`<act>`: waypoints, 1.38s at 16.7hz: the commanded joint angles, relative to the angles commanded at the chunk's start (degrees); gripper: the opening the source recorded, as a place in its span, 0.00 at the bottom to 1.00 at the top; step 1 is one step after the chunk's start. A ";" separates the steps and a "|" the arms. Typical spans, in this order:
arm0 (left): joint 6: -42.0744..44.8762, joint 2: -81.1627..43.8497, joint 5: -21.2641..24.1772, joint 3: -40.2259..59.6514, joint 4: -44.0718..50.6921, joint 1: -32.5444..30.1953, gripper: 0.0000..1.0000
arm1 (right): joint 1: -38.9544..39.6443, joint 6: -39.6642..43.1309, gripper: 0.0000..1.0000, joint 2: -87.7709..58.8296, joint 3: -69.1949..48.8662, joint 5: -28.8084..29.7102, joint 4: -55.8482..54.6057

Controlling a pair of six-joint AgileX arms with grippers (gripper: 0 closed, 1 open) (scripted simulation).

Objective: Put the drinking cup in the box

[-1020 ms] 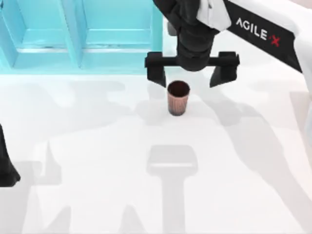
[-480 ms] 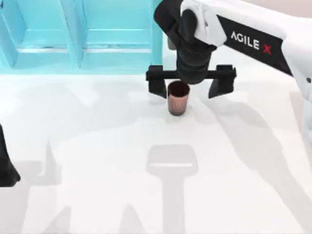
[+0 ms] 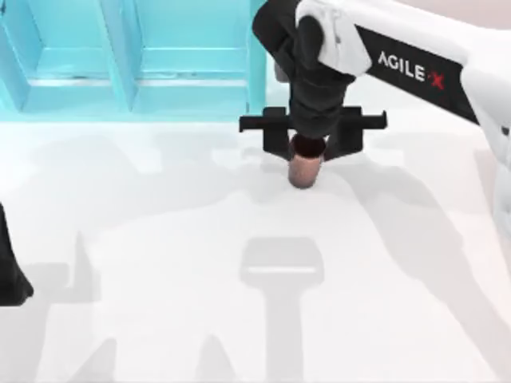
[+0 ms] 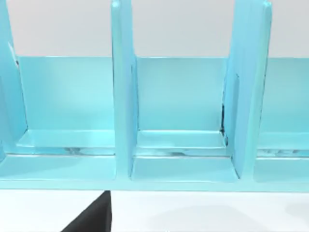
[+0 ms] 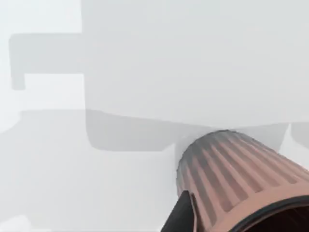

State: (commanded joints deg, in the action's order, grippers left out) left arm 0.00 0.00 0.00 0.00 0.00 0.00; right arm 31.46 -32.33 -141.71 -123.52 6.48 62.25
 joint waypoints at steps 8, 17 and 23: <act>0.00 0.00 0.00 0.00 0.00 0.00 1.00 | 0.00 0.00 0.00 0.00 0.00 0.00 0.00; 0.00 0.00 0.00 0.00 0.00 0.00 1.00 | -3.01 3.09 0.00 2.72 2.17 -0.75 0.54; 0.00 0.00 0.00 0.00 0.00 0.00 1.00 | -19.97 19.96 0.00 16.56 13.11 -3.65 1.97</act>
State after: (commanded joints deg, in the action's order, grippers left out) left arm 0.00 0.00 0.00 0.00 0.00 0.00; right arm 11.49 -12.37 -125.15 -110.41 2.83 64.21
